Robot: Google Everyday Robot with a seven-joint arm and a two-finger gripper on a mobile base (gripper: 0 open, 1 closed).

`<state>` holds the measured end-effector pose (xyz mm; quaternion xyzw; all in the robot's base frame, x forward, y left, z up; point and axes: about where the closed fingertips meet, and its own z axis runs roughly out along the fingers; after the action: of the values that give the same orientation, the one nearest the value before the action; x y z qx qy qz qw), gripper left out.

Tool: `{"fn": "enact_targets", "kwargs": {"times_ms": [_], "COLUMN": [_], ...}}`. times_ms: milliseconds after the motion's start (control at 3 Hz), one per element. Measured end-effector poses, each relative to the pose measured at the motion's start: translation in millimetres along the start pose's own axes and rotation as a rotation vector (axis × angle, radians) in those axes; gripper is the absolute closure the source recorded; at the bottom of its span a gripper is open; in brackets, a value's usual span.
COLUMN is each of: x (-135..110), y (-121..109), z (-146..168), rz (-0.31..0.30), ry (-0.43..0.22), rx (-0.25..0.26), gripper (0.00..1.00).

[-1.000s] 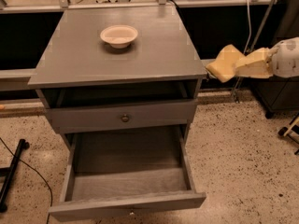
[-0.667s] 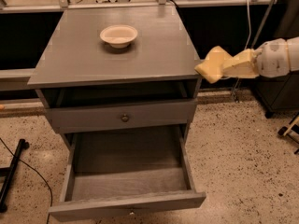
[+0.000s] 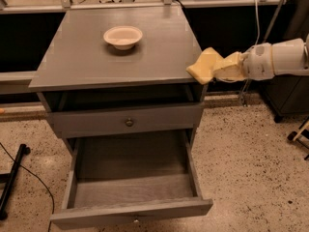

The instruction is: Pick sponge from middle drawer and place on counter

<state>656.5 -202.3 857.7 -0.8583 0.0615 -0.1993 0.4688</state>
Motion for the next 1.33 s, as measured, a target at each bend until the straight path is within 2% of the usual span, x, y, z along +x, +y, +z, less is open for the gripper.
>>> {"fn": "enact_targets", "kwargs": {"times_ms": [1000,1333], "x": [25,36], "y": [-19,-24], "z": [44,51], "rz": [-0.006,0.002], "ry": [0.027,0.041], "rx": [0.026,0.030], "gripper": [1.00,0.83]}}
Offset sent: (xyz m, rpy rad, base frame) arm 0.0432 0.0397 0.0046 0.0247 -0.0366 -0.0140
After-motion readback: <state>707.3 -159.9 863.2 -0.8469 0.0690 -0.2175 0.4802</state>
